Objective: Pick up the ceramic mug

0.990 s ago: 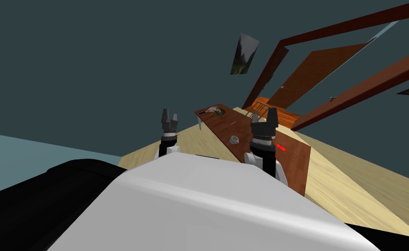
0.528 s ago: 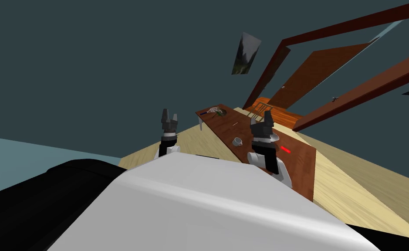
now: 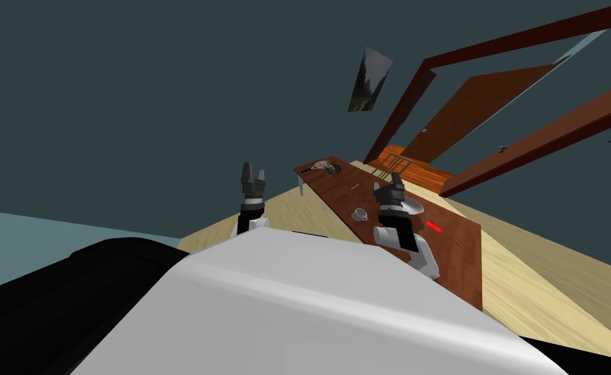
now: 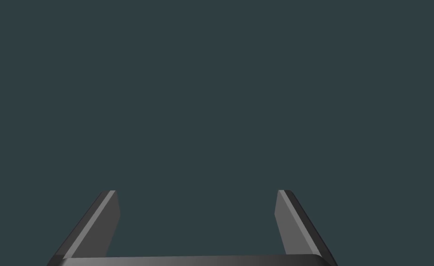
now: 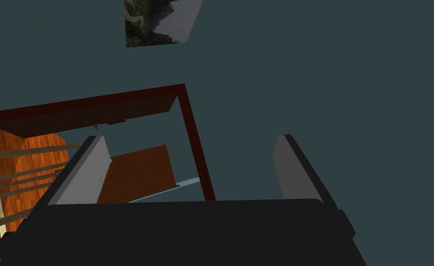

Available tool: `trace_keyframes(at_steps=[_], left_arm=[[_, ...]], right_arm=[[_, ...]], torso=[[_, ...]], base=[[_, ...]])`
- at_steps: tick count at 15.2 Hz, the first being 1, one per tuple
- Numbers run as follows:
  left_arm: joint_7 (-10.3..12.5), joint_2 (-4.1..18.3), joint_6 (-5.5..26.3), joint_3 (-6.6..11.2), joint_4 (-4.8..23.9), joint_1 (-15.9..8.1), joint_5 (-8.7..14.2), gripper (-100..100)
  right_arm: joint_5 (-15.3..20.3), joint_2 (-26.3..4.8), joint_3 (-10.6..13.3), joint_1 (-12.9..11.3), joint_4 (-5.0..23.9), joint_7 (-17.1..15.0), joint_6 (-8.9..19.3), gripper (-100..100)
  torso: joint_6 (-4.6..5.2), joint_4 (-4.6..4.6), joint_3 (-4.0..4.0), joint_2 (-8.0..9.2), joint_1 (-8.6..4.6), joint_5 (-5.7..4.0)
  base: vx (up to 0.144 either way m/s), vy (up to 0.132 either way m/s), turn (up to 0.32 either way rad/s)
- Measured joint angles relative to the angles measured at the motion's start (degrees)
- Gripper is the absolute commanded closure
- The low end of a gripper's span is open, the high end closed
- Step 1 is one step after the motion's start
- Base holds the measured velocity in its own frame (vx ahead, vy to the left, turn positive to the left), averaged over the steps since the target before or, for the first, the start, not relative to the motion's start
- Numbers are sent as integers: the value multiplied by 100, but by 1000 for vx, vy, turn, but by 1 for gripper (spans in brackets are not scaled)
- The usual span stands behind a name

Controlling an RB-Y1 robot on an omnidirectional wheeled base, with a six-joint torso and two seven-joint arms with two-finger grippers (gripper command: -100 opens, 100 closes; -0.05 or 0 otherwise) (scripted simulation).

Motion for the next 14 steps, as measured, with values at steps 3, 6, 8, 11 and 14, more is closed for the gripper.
trace_keyframes(at_steps=[3, 6, 8, 11, 14], left_arm=[[0, 0, 0, 0, 0, 0, 0, 0], [0, 0, 0, 0, 0, 0, 0, 0], [0, 0, 0, 0, 0, 0, 0, 0], [0, 0, 0, 0, 0, 0, 0, 0], [0, 0, 0, 0, 0, 0, 0, 0]], right_arm=[[-50, -50, -94, -84, 144, -235, 379, -100], [-155, -191, -257, -178, 342, -548, 759, -100], [-184, -211, -317, -211, 444, -728, 1028, -100], [-287, -335, -470, -291, 676, -1039, 1375, -100], [-338, -362, -569, -308, 755, -1268, 1727, -100]], torso=[[0, 1, 2, 4, 0, 0], [0, 1, 3, 4, 2, 1], [1, 1, 2, 4, 2, 1], [1, 0, 1, 3, -3, 0], [2, 2, 6, 9, -5, 0]], base=[[44, 72, -2], [47, 78, -4], [49, 66, -3], [43, 54, -3], [36, 58, -2]])
